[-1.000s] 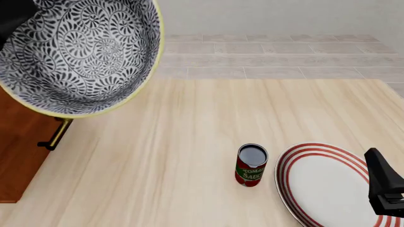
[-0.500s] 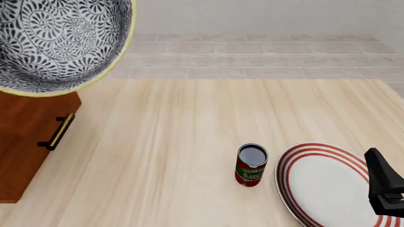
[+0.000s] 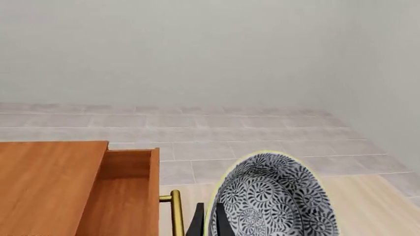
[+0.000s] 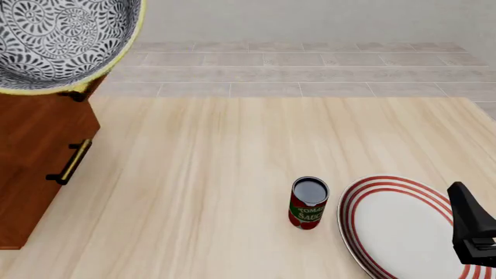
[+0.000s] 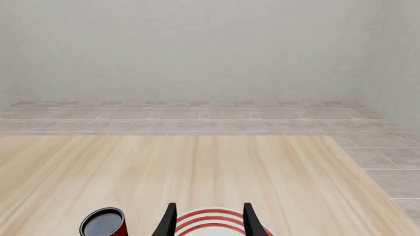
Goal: Put the bowl on top of the cabinet.
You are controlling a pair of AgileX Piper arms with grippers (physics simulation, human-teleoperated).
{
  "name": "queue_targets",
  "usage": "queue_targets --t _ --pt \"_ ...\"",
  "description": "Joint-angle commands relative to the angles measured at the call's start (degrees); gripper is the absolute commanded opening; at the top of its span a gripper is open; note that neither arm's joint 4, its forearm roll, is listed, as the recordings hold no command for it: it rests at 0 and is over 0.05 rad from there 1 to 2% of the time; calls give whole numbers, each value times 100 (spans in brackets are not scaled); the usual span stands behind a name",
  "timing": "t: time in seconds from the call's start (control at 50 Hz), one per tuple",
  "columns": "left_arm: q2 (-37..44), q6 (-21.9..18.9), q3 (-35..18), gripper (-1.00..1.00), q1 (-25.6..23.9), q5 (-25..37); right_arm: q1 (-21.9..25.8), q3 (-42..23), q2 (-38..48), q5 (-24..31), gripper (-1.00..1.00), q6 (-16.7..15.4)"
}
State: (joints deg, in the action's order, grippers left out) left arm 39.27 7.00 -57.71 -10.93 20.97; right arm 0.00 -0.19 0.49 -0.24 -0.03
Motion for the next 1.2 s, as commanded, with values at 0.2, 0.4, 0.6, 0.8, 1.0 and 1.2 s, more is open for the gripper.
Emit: queue_targets --t 0.2,0.4,0.6,0.8,1.0,1.2 --pt "43 274 -310 -100 599 76 -1 0 1 0 100 -1" --pt "21 296 -487 -100 744 110 -1 0 1 0 100 0" --pt "153 464 -661 -100 1011 139 1 0 1 0 100 0" --pt "326 680 -820 -100 1291 141 1 0 0 0 100 0" --pt "487 898 -932 -100 1602 135 1 0 0 0 100 1" --pt "616 978 -1046 -100 1959 106 0 0 -1 0 100 0"
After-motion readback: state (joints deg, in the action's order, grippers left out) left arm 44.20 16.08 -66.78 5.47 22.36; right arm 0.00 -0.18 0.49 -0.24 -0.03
